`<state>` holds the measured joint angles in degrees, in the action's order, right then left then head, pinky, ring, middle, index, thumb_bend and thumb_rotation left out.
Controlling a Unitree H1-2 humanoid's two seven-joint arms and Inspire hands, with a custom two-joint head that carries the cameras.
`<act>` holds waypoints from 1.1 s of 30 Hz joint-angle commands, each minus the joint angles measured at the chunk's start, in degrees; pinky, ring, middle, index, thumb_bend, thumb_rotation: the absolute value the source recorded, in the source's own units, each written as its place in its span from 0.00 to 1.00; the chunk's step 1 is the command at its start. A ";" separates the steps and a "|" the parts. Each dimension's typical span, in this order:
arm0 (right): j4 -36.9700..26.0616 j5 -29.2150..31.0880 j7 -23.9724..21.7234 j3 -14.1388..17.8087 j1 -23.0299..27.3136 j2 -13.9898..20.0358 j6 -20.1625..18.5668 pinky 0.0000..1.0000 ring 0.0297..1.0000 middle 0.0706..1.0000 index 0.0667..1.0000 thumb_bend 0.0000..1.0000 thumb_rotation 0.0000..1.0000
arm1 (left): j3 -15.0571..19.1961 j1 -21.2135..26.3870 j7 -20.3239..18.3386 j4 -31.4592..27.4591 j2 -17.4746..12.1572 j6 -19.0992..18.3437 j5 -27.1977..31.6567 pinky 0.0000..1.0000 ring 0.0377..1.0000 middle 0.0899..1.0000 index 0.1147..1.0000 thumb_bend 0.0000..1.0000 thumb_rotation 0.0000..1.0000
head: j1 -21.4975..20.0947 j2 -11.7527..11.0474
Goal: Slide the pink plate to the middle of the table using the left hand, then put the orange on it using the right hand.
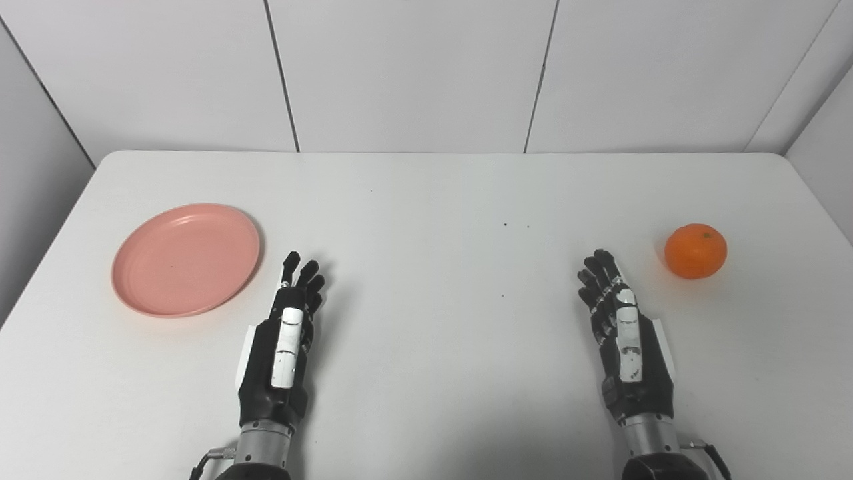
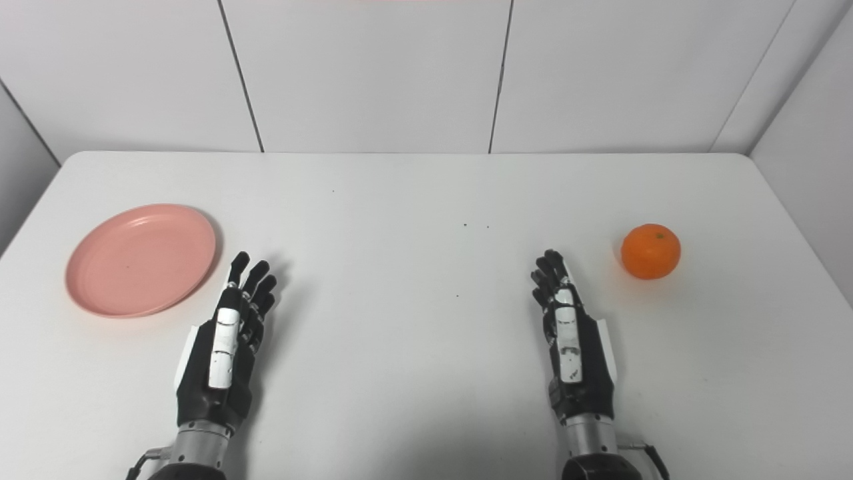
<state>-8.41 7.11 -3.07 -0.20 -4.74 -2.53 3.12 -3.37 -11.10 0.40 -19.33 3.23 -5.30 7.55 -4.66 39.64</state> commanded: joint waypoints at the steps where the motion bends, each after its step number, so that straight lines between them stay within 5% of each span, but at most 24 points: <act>1: 1.05 0.15 0.07 -0.11 -1.70 -0.25 0.05 0.97 0.94 0.93 0.93 0.82 0.98 | 0.63 -7.13 -0.19 -1.07 -0.54 2.18 -0.39 1.00 0.96 0.96 0.98 0.76 0.86 | 0.07 0.06; 20: 1.68 0.27 0.05 0.21 -2.13 0.44 -0.14 0.96 0.93 0.93 0.92 0.80 0.97 | 0.06 -7.13 0.33 0.72 0.53 4.49 -0.92 0.99 0.95 0.95 0.97 0.77 0.86 | 3.43 -1.39; 33: 3.87 5.16 -2.68 1.65 -2.62 4.14 1.05 1.00 0.96 0.96 0.95 0.81 1.00 | -2.93 -7.52 1.94 5.53 3.14 8.92 -2.69 0.96 0.94 0.95 0.96 0.74 0.82 | 13.63 -7.35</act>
<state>-7.91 11.80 -4.42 0.17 -5.07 -0.03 2.95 -6.32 -11.10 1.79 -13.78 4.49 0.94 5.45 8.96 32.26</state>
